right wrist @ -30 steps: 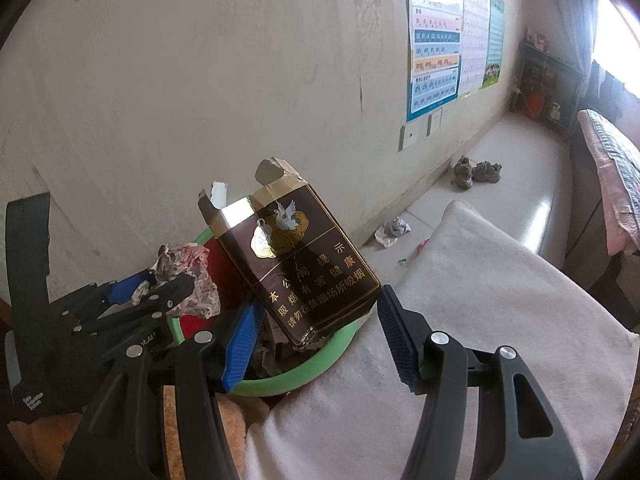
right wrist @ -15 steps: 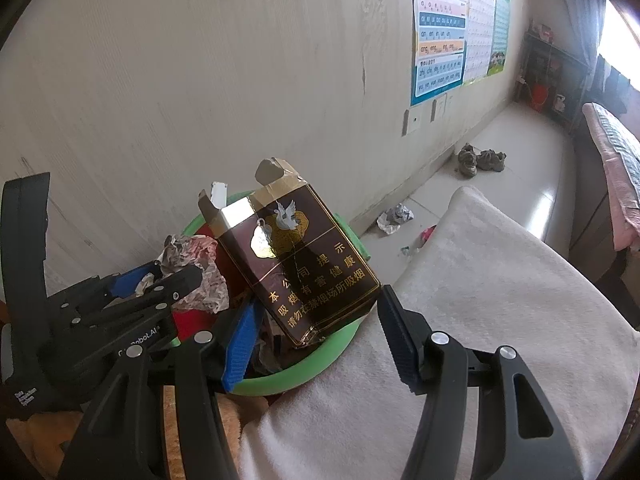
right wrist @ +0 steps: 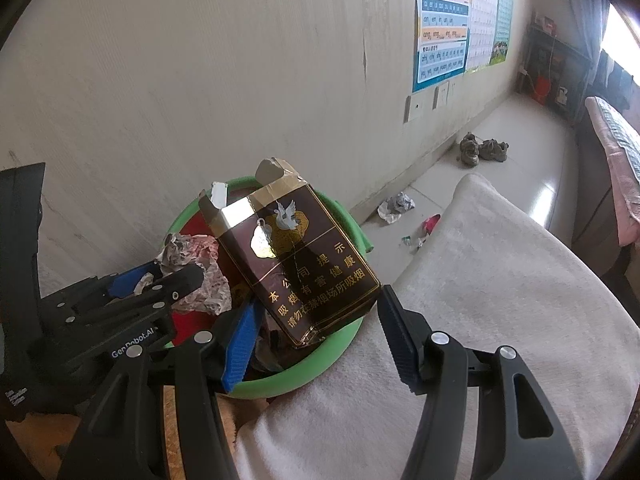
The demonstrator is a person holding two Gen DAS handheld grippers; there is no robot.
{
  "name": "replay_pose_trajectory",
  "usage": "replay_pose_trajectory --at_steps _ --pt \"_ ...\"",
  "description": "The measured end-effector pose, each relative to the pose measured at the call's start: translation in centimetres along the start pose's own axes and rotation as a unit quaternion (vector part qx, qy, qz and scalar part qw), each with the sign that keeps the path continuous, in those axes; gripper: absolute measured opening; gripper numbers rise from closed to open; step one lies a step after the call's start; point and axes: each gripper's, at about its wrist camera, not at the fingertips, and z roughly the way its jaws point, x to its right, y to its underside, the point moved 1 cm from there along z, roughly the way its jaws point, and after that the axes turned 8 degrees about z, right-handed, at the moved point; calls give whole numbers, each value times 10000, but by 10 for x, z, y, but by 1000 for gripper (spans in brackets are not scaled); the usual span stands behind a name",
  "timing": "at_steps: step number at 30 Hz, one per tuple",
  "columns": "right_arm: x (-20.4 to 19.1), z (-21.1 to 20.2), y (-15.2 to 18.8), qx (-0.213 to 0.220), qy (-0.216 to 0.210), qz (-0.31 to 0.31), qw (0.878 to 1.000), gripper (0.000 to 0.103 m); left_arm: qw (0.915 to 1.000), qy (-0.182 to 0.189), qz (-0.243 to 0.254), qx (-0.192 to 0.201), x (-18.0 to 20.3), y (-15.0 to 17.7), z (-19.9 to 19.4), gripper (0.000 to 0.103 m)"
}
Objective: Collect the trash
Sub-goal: 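Carry the crumpled paper and brown box over the red bin, then open both grippers to drop the paper and box into the bin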
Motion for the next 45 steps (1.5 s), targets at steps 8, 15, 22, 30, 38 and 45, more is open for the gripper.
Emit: replay_pose_trajectory --at_steps 8,15,22,30,38,45 --pt "-5 9 -1 -73 15 -74 9999 57 10000 17 -61 -68 1 0 4 48" --pt "-8 15 -1 -98 64 -122 9999 57 9998 49 -125 -128 -2 -1 9 48" --pt "-8 20 -1 -138 118 -149 9997 57 9996 57 -161 -222 -3 -2 14 50" --pt "-7 24 1 -155 134 -153 9997 57 9986 75 -343 -407 -8 -1 23 54" --pt "-8 27 1 -178 114 -163 9996 56 9985 63 -351 -419 -8 0 24 64" --pt "-6 26 1 -148 62 -156 9997 57 9983 45 -399 -412 -10 -1 23 73"
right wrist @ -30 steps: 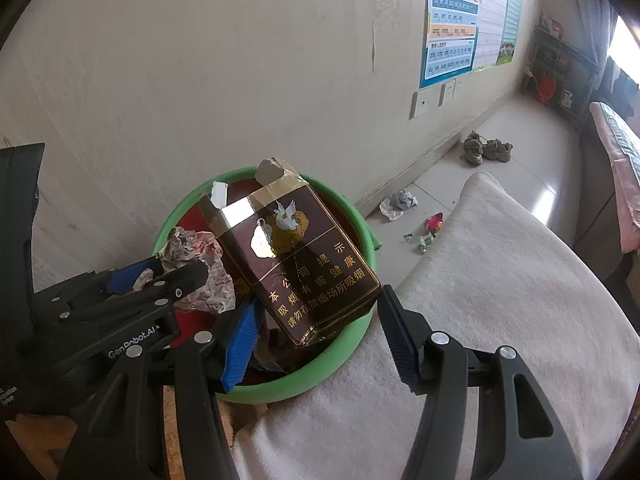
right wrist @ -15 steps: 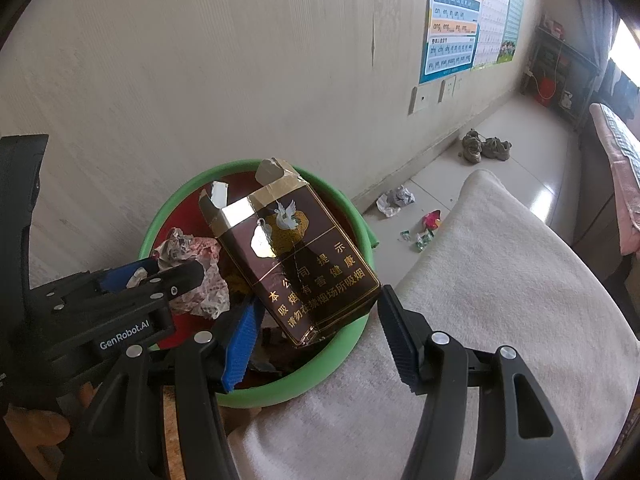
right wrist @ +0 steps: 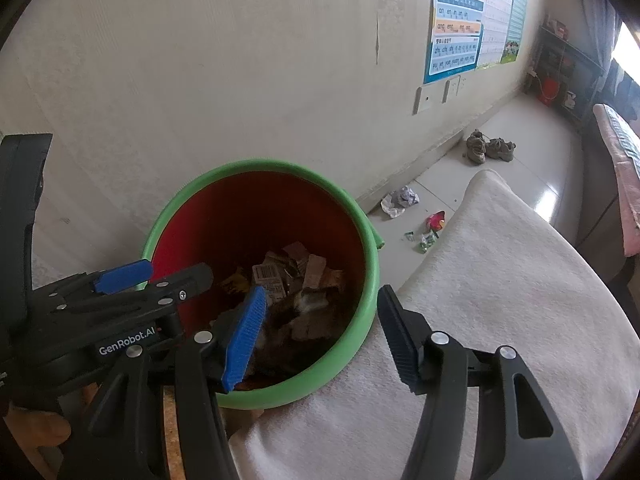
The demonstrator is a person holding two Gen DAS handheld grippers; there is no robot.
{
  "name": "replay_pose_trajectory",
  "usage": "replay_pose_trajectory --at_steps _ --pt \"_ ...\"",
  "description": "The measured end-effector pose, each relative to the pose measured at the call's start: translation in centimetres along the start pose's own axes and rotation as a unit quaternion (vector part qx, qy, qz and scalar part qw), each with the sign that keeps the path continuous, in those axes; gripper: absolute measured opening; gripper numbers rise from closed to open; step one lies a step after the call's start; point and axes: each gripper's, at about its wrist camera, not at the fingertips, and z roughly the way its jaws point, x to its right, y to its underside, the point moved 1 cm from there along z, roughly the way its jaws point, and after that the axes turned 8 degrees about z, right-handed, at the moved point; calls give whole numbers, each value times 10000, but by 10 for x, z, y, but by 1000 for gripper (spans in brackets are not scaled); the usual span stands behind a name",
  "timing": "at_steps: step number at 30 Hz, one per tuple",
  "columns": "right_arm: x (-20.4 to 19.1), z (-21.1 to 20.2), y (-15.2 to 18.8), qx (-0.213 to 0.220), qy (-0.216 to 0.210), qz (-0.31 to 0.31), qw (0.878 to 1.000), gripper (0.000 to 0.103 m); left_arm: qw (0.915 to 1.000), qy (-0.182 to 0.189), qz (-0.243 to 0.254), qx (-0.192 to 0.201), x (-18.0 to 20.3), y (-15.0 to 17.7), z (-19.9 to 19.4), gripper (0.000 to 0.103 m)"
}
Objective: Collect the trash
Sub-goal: 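Open both grippers to drop the paper and box into the bin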
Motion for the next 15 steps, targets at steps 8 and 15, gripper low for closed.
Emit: replay_pose_trajectory --at_steps 8,15 --pt "16 -17 6 88 -108 263 9996 57 9999 -122 65 57 3 3 -2 78" --pt "44 -62 27 283 -289 680 9969 57 9978 -224 559 293 32 13 -19 81"
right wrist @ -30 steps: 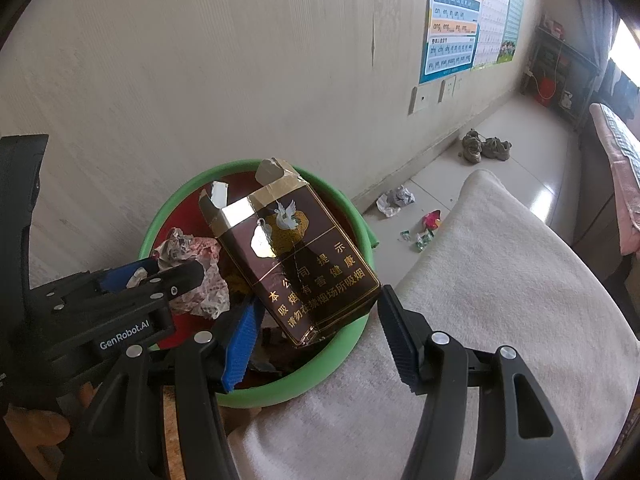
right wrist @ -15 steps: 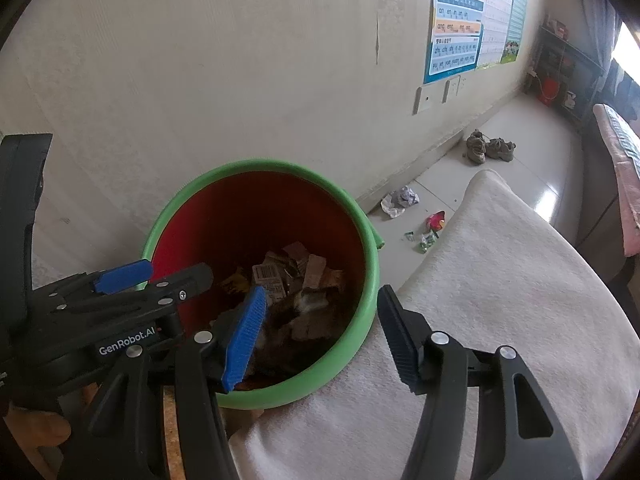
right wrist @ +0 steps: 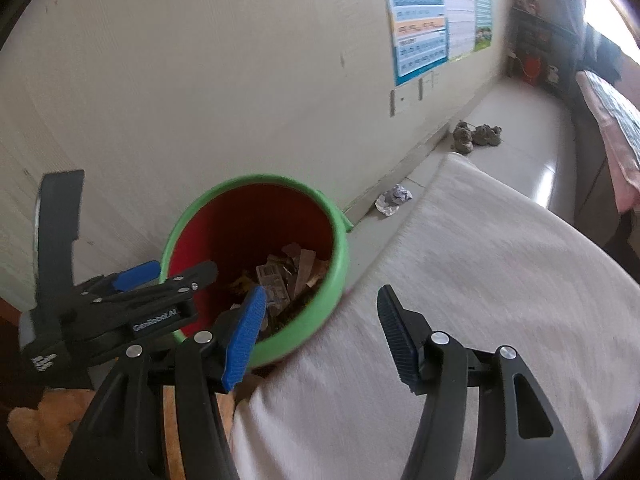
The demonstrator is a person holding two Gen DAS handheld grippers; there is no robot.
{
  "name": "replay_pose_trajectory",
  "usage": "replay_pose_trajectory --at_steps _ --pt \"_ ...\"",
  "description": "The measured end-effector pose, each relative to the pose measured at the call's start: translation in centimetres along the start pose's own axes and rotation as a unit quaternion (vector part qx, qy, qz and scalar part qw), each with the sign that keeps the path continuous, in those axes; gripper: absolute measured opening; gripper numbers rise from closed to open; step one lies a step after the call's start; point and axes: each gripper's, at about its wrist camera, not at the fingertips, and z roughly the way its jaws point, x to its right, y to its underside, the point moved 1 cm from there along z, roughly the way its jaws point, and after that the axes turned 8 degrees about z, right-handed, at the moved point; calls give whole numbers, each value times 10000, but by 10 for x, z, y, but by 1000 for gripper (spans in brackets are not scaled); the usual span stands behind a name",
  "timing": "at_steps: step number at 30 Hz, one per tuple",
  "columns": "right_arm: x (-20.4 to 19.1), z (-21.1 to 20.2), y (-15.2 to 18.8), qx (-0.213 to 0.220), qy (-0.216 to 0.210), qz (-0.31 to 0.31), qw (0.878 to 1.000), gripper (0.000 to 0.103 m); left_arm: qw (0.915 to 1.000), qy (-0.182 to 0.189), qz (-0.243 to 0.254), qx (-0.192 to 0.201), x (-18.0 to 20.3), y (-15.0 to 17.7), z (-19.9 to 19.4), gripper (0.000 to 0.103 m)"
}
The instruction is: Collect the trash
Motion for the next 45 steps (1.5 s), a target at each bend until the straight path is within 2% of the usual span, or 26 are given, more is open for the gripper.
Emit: replay_pose_trajectory --at_steps 4,6,8,9,11,16,19,24,28,32,35,39,45 --pt "22 -35 12 213 34 249 9995 58 9989 333 145 285 35 6 -26 83" --pt "38 -57 20 358 109 422 9984 59 9975 424 284 481 54 7 -42 89" --pt "56 -77 28 520 220 622 9965 67 9938 548 525 809 82 5 -67 94" --pt "67 -91 34 666 287 784 9943 68 9909 600 662 1010 97 4 -81 98" --pt "87 -113 40 894 396 1052 9896 70 9855 604 863 1332 119 3 -104 98" --pt "130 -169 61 1532 773 1533 9732 74 9691 796 1236 1982 171 9 -155 98" --pt "142 -197 76 1944 1076 1534 9629 79 9646 754 1413 2097 194 12 -168 98" --pt "150 -229 98 2645 1444 1336 9441 94 9569 627 1685 2281 221 25 -185 98" --pt "151 -243 109 3100 1550 1260 9295 96 9511 702 1631 2529 226 30 -202 98" --pt "153 -246 114 3259 1625 1238 9231 96 9456 699 1667 2707 230 31 -211 98" --pt "156 -243 113 3222 1587 1262 9247 96 9459 793 1563 2730 229 32 -214 98" --pt "159 -241 116 3138 1517 1358 9274 96 9414 488 1468 2996 227 39 -219 98" --pt "160 -234 115 2967 1510 1415 9323 96 9504 467 1431 2723 223 34 -208 98"
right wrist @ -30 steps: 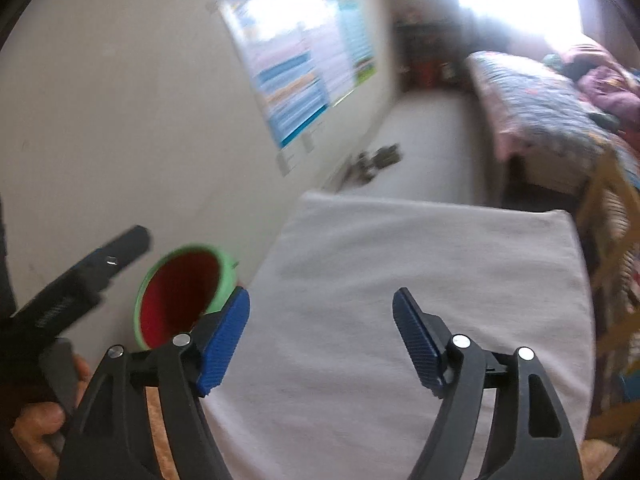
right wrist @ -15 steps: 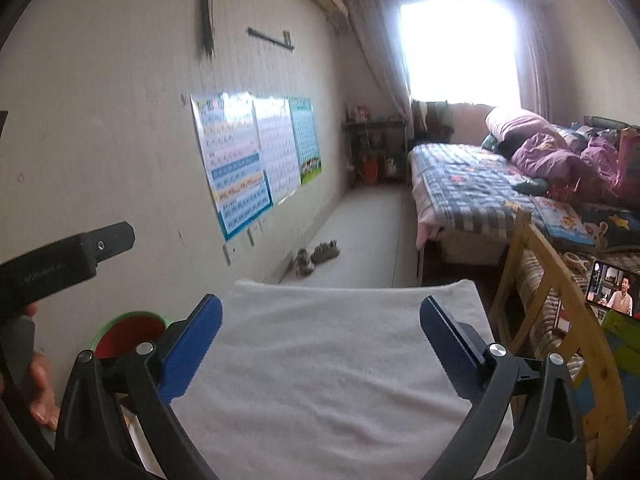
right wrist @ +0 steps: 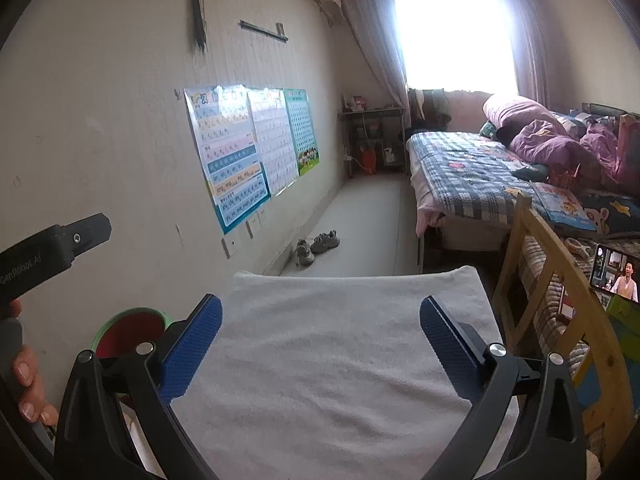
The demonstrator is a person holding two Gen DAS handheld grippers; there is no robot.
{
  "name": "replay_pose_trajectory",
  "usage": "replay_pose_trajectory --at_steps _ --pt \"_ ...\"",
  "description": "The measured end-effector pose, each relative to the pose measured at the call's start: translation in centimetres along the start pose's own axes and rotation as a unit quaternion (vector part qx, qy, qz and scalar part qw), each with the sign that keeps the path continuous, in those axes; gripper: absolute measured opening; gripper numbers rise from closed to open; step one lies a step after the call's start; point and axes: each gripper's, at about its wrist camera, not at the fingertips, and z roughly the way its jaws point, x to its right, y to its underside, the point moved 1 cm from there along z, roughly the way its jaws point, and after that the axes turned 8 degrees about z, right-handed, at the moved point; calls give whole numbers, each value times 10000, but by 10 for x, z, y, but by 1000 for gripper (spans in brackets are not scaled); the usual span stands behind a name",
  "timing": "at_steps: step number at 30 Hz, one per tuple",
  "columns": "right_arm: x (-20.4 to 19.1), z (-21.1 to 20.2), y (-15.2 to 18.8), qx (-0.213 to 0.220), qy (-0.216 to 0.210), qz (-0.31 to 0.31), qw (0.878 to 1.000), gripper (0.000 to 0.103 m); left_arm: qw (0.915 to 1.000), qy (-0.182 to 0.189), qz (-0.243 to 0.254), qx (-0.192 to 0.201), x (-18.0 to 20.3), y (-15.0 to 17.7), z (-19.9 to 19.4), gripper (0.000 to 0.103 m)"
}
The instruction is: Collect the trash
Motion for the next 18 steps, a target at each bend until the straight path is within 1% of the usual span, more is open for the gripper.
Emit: replay_pose_trajectory --at_steps 4,9,18 --pt "-2 5 3 -146 30 10 9999 96 9998 26 -5 -183 -2 3 7 98" --pt "-2 12 7 -316 86 61 9994 96 9996 54 44 -290 -2 8 13 98" --pt "-3 18 11 -482 99 68 9988 96 9989 170 74 -434 -2 13 18 98"
